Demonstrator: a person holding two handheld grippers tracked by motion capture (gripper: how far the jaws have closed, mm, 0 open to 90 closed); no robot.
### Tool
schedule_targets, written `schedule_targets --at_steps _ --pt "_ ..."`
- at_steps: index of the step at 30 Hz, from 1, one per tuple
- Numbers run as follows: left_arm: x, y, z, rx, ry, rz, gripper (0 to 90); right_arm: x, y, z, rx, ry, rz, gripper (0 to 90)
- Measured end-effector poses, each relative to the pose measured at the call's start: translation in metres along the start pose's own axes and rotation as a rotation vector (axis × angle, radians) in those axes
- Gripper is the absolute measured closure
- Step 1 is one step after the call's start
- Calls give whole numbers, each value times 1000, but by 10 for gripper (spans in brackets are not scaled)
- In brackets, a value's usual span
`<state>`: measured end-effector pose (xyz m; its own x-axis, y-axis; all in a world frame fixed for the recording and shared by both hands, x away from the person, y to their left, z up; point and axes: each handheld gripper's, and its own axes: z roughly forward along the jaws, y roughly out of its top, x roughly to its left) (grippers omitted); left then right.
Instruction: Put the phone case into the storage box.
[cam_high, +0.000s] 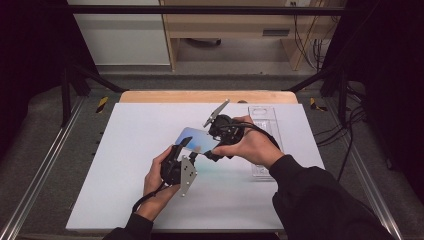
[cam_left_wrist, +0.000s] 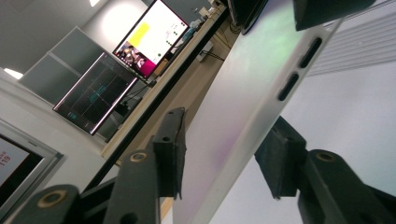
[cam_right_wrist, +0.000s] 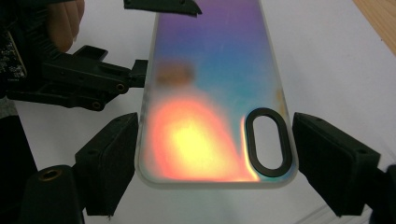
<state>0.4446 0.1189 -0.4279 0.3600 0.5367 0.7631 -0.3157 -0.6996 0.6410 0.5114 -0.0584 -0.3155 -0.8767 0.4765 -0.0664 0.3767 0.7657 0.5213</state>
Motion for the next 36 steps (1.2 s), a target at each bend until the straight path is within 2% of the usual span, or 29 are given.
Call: schedule_targets --at_steps 6,16,23,28,31,36 --pt "1 1 -2 -6 7 10 647 0 2 -2 -17 9 7 177" --pt "1 0 -4 18 36 49 710 -2 5 0 -47 31 40 175" --pt "0 -3 -4 34 15 66 792 -4 9 -1 -89 46 75 175" --pt "-2 -5 -3 46 8 43 806 -5 9 4 -99 41 90 170" --pt "-1 -9 -3 55 9 8 807 -6 6 6 -120 46 108 157" --pt "6 -16 -3 57 20 -88 807 -8 -4 3 -171 48 128 138"
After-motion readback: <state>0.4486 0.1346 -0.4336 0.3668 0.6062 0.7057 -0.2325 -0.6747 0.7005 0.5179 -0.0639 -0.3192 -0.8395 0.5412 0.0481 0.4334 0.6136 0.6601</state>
